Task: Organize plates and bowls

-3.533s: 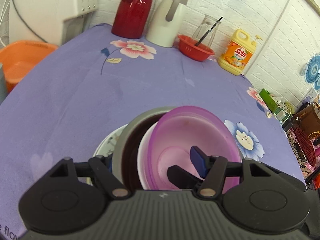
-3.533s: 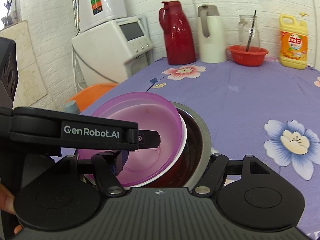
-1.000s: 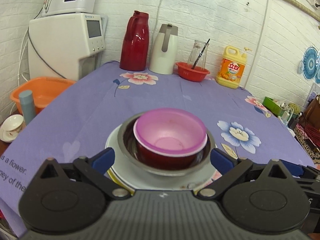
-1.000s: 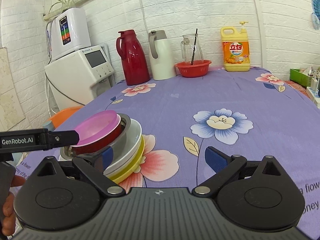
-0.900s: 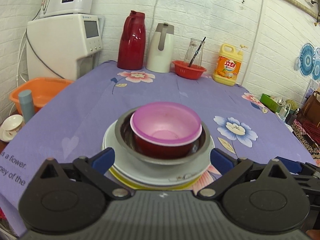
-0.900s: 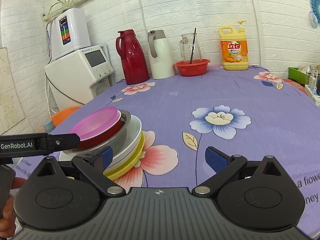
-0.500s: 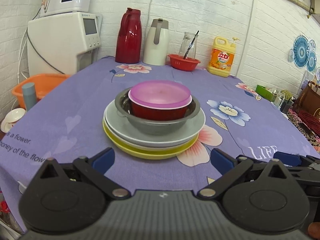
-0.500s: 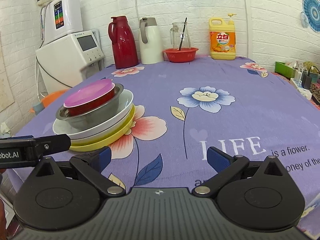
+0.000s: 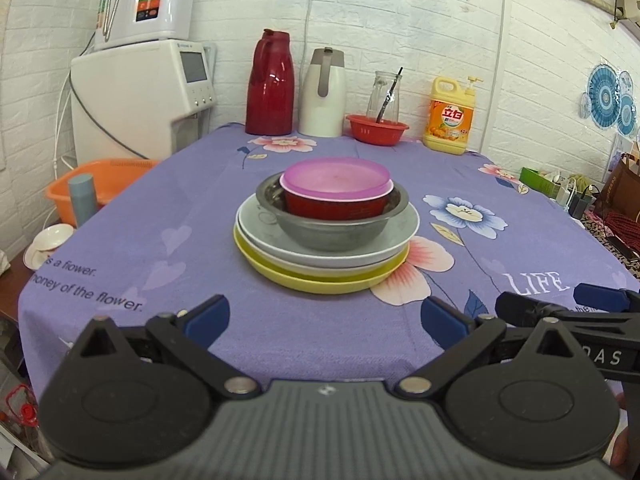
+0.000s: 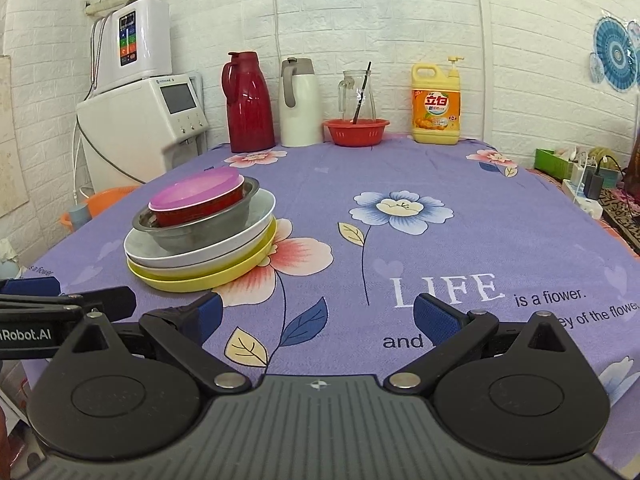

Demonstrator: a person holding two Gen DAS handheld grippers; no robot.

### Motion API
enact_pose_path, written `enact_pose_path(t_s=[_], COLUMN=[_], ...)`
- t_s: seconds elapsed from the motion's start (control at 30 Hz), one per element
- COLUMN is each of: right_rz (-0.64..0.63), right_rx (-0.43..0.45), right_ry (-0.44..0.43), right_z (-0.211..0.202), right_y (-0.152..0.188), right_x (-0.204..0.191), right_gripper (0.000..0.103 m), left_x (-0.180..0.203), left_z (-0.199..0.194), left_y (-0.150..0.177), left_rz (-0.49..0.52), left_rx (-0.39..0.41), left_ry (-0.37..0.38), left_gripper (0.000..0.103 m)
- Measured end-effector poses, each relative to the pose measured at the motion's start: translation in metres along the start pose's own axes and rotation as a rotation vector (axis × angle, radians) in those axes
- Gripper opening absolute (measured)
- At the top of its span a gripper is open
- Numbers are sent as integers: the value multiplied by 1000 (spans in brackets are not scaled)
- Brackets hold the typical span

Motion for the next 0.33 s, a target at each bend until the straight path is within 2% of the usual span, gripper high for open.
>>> enact_pose_path(t_s=[0.33], right_rz=[18], right_rx=[-9], right_ry=[-7], right_z=[1], right_y=[6], right_x=[2], right_gripper=[103], left_x=[7], left_z=[-7], left_y=[2], left_rz=[26], left_rx=[33], left_ry=[30], left_gripper=[101])
Point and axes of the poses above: each gripper's, at about its wrist camera, not at the fingertips, and z roughly the way its jaws point, x to its right, y to its underside, the point moved 3 cm from there along z, roughly the way its jaws point, and after that the axes turned 7 degrees about -y, right-handed, at the moved point
